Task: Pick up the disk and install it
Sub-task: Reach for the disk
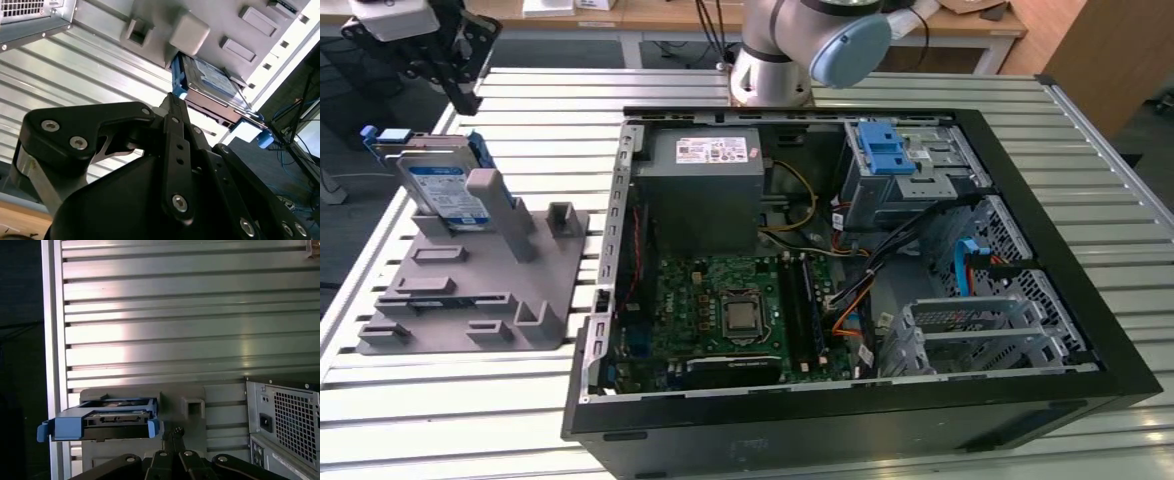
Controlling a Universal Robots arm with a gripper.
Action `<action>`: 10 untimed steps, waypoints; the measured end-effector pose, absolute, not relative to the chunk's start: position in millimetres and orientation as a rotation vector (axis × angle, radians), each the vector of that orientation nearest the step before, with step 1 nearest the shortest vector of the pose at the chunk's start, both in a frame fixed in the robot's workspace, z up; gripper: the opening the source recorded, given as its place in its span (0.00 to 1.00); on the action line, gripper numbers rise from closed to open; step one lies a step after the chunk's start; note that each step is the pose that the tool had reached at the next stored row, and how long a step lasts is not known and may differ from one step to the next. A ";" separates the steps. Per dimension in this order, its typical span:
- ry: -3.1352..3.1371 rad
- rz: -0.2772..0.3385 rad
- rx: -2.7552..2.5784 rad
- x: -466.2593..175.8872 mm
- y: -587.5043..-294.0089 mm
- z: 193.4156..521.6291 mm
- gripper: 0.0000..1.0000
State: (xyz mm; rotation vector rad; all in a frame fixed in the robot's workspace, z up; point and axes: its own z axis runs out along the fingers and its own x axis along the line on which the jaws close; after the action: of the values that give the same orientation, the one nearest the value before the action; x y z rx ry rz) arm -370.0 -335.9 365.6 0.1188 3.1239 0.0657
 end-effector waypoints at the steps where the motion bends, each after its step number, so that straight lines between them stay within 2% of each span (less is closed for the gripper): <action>1: 3.124 0.066 0.119 -374.4 -335.7 364.8 0.11; 10: 3.125 0.066 0.119 -414.5 -335.1 360.6 0.11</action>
State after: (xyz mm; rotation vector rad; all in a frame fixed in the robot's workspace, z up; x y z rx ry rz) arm -414.5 -335.1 360.6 0.1188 3.1254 0.0655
